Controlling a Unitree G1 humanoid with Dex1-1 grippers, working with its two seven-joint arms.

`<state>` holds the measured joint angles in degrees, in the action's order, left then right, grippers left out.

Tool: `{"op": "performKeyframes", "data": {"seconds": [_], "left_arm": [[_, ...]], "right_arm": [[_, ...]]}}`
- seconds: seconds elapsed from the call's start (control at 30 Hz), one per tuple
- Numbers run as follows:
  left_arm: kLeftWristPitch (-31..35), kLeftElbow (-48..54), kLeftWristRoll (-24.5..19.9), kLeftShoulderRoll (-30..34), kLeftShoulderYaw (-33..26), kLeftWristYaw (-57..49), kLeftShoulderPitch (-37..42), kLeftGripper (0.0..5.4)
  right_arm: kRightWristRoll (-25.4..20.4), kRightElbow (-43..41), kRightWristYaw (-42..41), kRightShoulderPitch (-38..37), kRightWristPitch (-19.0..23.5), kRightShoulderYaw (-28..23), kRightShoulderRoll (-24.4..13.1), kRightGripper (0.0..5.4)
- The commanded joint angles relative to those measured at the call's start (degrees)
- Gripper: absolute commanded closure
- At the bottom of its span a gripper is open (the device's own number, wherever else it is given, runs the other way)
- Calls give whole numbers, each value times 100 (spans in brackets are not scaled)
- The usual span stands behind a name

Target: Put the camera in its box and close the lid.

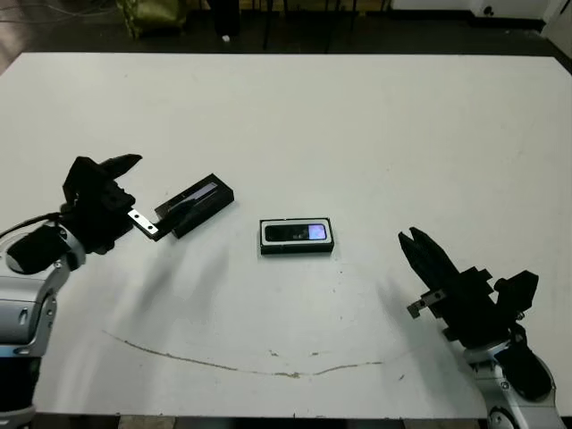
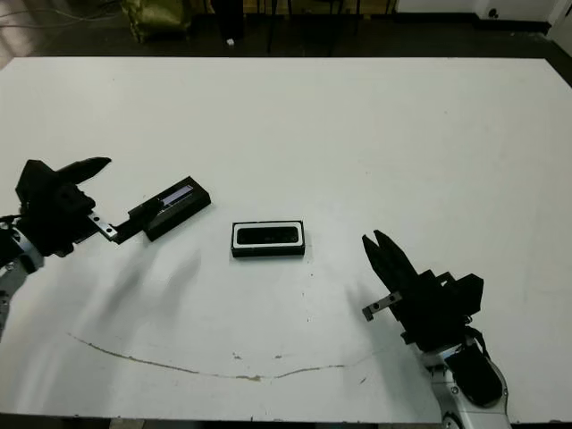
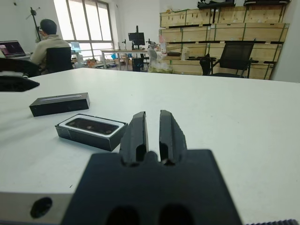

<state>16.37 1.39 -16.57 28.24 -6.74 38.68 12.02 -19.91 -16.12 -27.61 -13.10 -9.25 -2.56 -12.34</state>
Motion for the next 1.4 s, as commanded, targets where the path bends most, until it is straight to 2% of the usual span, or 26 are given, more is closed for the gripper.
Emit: {"op": "performKeyframes", "data": {"seconds": [0.03, 0.3, 0.5, 0.83, 1.07, 1.2, 1.3, 1.4], "left_arm": [[110, -253, -113, -3, 21, 121, 71, 1], [264, -655, -356, -1, -16, 276, 237, 1], [22, -769, -13, 61, 129, 163, 291, 1], [-44, -1021, 149, 42, 276, 234, 432, 1], [-235, -1104, 368, 80, 429, 276, 457, 1], [-140, -1222, 329, 59, 471, 365, 521, 1], [-358, -1335, 528, 105, 591, 384, 547, 1], [-317, -1455, 531, 93, 622, 454, 593, 1]], "right_arm": [[-19, 121, -49, -7, -6, -27, -20, 540], [-93, 185, -111, -14, 31, -59, -29, 540], [-53, 218, -111, -21, -33, -63, -12, 540], [-26, 266, -152, -12, -152, -66, -7, 540], [-35, 89, -22, -89, 86, -60, -22, 540], [-94, 137, -50, -89, 23, -57, 0, 540], [-112, 115, -58, -98, 34, -54, -8, 540], [-87, 100, -38, -107, 48, -53, -20, 540]]}}
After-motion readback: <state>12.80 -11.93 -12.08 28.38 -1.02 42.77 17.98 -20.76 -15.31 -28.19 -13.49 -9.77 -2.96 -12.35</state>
